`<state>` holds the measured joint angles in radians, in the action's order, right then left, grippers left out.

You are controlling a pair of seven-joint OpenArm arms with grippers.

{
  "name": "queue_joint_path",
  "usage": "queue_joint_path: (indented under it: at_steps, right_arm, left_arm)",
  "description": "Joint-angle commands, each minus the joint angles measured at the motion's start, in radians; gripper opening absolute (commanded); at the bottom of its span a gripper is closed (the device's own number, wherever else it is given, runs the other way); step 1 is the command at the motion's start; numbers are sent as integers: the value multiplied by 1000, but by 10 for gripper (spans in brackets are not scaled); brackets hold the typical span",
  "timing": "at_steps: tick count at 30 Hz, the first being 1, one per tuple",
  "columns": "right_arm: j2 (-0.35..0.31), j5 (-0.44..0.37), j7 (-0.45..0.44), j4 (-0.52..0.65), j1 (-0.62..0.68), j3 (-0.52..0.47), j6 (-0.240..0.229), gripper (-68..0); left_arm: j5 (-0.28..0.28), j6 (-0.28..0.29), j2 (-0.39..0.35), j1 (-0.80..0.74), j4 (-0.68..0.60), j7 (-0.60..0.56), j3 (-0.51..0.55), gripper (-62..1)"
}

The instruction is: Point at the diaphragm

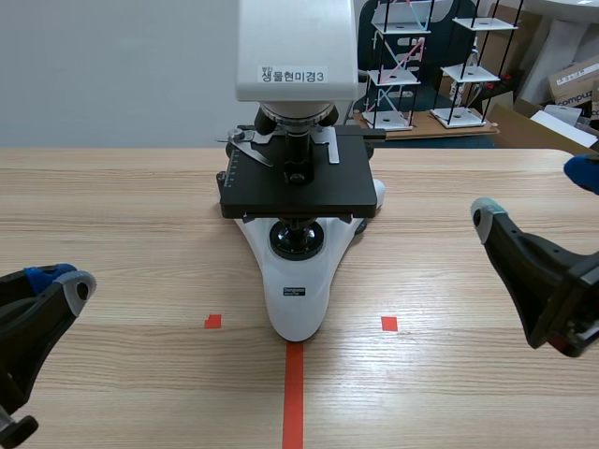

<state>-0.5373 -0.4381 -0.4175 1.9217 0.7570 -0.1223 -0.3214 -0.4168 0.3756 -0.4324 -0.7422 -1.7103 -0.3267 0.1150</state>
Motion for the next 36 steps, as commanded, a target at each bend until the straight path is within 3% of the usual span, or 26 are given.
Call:
queue_joint_path:
  at_steps: [1,6,9,14,22,26,30,36]
  right_arm:
    - [-3,-11,-14,6,-9,-2,0,-115]
    - [-3,-11,-14,6,-9,-2,0,-115]
    - [-3,-11,-14,6,-9,-2,0,-115]
    - [-3,-11,-14,6,-9,-2,0,-115]
    - [-3,-11,-14,6,-9,-2,0,-115]
    - [-3,-11,-14,6,-9,-2,0,-115]
    - [-3,-11,-14,6,-9,-2,0,-115]
    - [-3,-11,-13,6,-9,-2,0,-115]
  left_arm:
    - [11,6,-6,13,-34,-7,-25,-579]
    - [174,10,-5,97,9,39,-103,-582]
    - [172,14,3,148,85,19,-154,-577]
    - [182,13,20,216,261,-225,-216,-577]
    - [311,9,40,364,529,-483,-328,-577]
    - [317,8,61,441,629,-588,-378,-577]
    - [318,-26,88,507,721,-665,-424,-577]
    - [378,-96,106,562,808,-820,-497,-578]
